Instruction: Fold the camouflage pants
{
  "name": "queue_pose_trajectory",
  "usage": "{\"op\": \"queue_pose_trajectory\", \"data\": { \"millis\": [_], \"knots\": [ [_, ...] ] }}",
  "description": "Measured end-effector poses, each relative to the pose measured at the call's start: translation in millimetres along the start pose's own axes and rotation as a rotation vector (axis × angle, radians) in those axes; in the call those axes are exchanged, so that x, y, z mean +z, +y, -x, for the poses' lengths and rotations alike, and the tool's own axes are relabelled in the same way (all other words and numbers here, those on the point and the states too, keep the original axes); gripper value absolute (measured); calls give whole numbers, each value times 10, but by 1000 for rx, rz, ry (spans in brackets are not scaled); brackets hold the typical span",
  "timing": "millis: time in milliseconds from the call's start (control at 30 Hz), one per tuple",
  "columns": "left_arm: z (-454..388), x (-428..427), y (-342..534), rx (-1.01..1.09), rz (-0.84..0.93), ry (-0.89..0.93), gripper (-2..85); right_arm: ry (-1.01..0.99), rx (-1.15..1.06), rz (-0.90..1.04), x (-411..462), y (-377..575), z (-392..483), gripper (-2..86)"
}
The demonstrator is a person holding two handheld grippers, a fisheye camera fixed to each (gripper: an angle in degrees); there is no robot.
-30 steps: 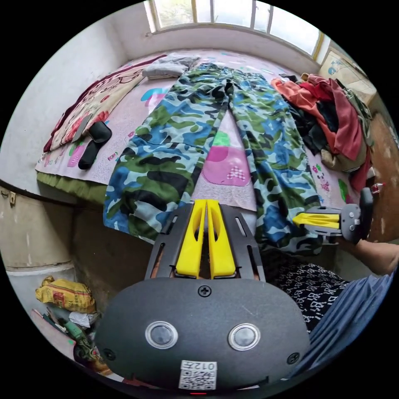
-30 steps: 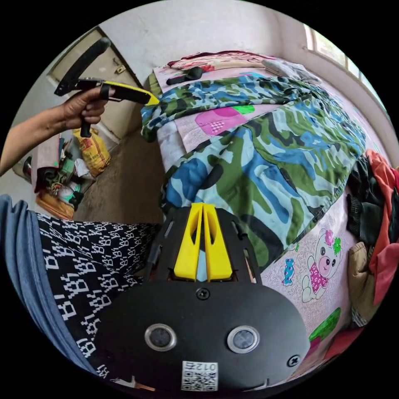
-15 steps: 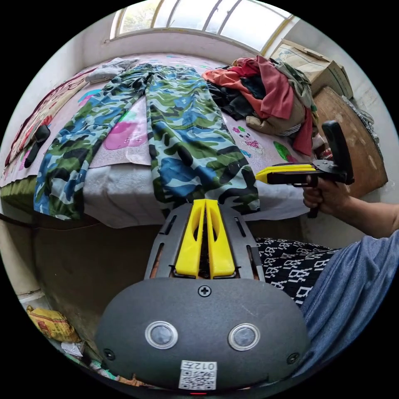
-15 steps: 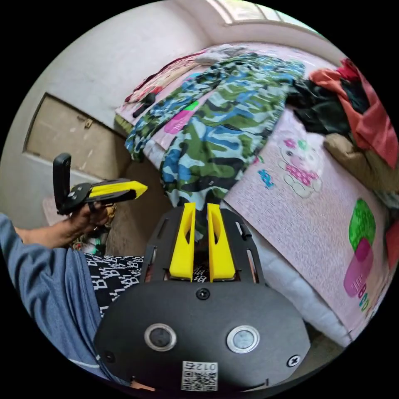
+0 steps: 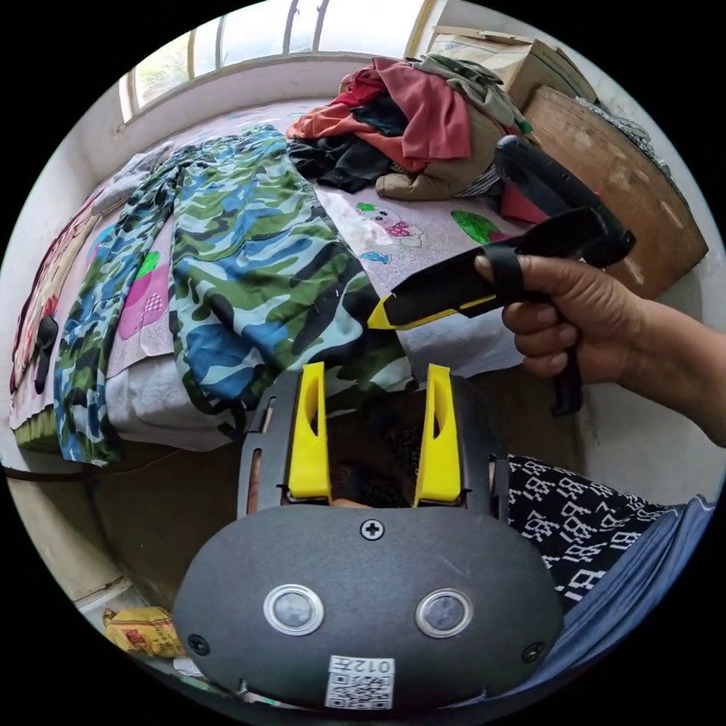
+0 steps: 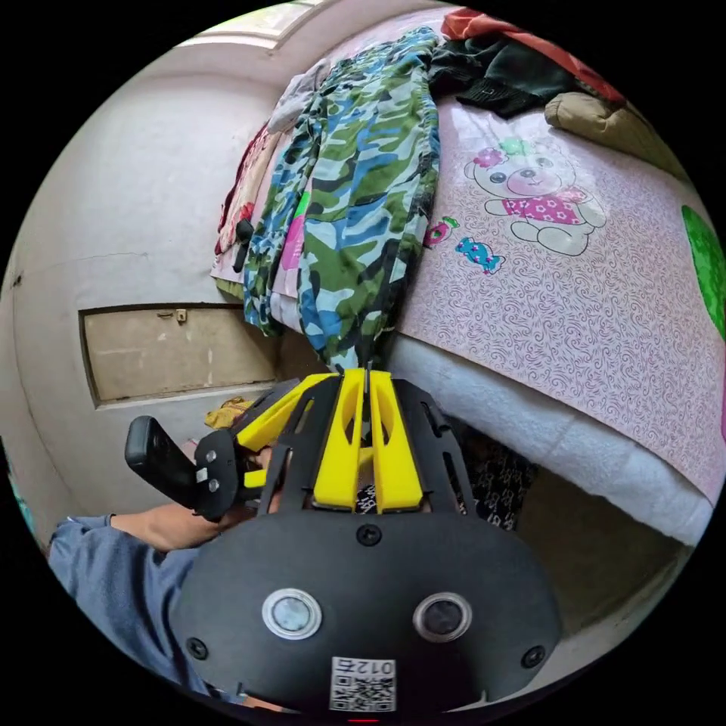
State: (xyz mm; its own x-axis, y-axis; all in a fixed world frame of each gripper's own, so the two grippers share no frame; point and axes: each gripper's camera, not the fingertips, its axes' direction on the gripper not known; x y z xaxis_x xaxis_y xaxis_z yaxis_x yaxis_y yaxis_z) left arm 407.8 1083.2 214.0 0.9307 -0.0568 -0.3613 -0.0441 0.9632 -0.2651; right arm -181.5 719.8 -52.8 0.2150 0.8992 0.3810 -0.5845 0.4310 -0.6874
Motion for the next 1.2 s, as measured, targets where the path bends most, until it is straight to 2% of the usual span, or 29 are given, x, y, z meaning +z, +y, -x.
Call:
{"op": "queue_pose_trajectory", "data": {
  "millis": [167,333,433,533,667,767,900,1033,1200],
  "knots": [
    [-402,6,-129,11,38,-262,119,-82,55,36,33,-237,-436,12],
    [-494,-86,-224,-41,60,-412,19,-75,-77,156,151,-593,-825,25],
    [-456,-164,-301,-73,106,-344,5,-37,-232,185,91,-884,-1098,45],
    [-352,-395,-356,-125,76,-312,1,13,-305,96,-207,-1423,-1519,72],
    [-119,-841,-407,-192,-20,-213,-1,-16,-220,-51,-607,-2728,-2239,84],
    [73,-1101,-439,-189,-49,-228,-1,-41,-142,-124,-716,-3796,-2652,92],
    [412,-1349,-432,-220,-89,-173,-1,32,-69,-221,-737,-4932,-2966,93],
    [805,-1446,-457,-209,-2,-171,-1,157,-45,-308,-608,-6016,-3179,93],
    [1286,-1513,-503,-251,89,-88,-1,154,53,-311,-234,-7115,-3820,98]
  ]
}}
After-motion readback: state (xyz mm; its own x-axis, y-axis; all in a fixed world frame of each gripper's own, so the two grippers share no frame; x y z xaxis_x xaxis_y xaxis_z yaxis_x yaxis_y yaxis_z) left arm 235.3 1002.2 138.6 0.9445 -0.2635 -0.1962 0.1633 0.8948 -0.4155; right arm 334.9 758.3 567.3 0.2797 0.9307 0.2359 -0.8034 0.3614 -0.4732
